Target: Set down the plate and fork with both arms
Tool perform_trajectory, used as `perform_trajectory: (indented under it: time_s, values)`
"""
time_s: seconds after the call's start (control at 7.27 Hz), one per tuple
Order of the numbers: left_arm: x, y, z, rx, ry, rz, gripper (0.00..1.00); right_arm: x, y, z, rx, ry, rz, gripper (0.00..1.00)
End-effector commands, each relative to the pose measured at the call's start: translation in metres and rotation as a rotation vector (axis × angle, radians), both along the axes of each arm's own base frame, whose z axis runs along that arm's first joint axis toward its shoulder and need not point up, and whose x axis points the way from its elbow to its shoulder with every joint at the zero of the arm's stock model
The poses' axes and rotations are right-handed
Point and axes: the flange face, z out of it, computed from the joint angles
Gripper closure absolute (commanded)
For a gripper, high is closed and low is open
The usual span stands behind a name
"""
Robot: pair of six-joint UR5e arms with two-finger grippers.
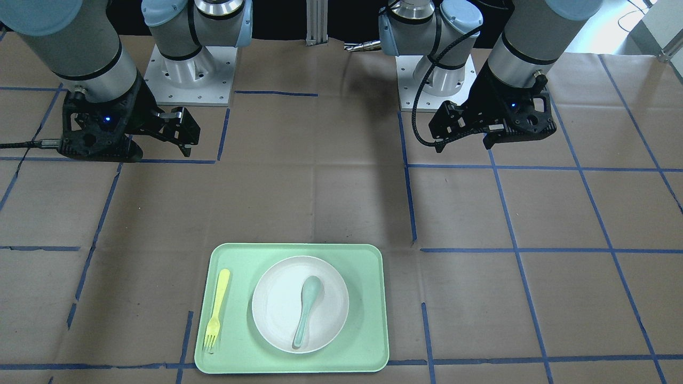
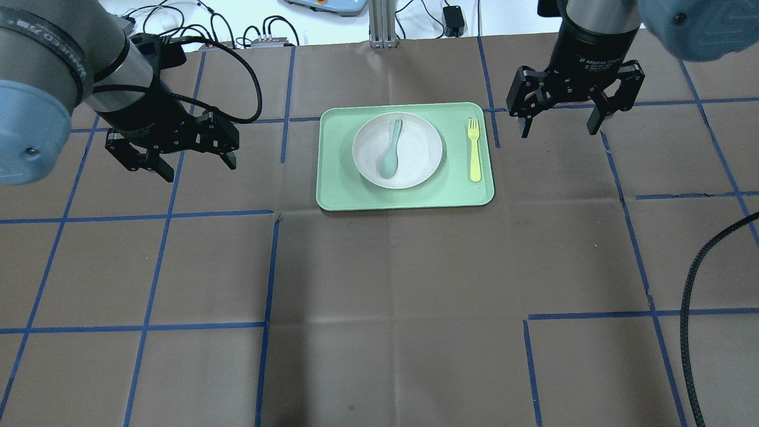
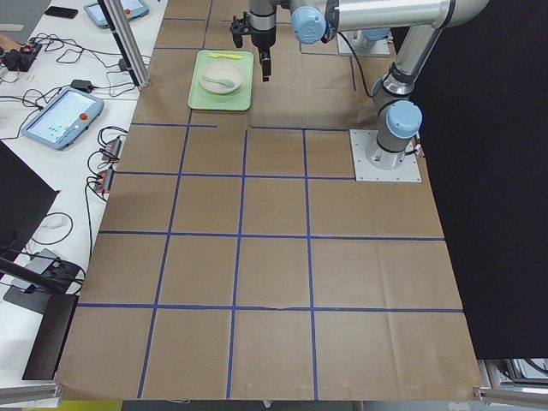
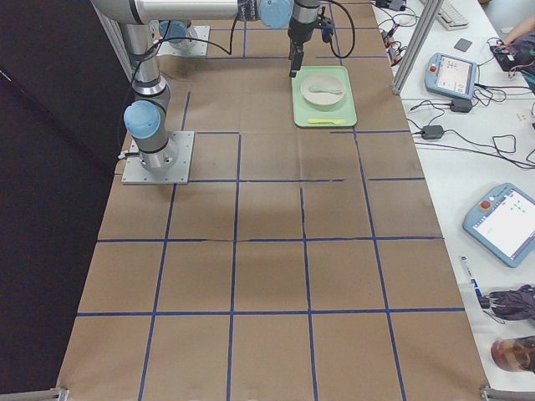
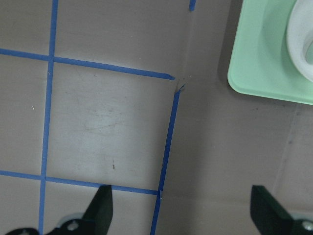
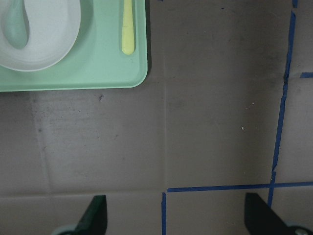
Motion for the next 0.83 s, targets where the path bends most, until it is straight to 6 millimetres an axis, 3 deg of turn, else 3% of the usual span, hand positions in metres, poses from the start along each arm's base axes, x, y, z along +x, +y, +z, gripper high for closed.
perform_trajectory:
  time_s: [0.0,0.55,0.69]
  values:
    - [-0.0029,0.0013,-0.0023,0.012,0.006,-0.073,0.0,-0.0008,0.0006,0.0029,-0.021,0.001,-0.004,0.0]
    - [-0.0024,0.0073,0.0028,0.001,-0.002,-0.144,0.0,-0.005,-0.0016,0.0044,-0.031,0.003,-0.01,0.0]
    - [-0.0021,0.0025,-0.005,0.017,0.0,-0.143,0.0,-0.005,-0.0016,0.0044,-0.031,0.003,-0.011,0.0]
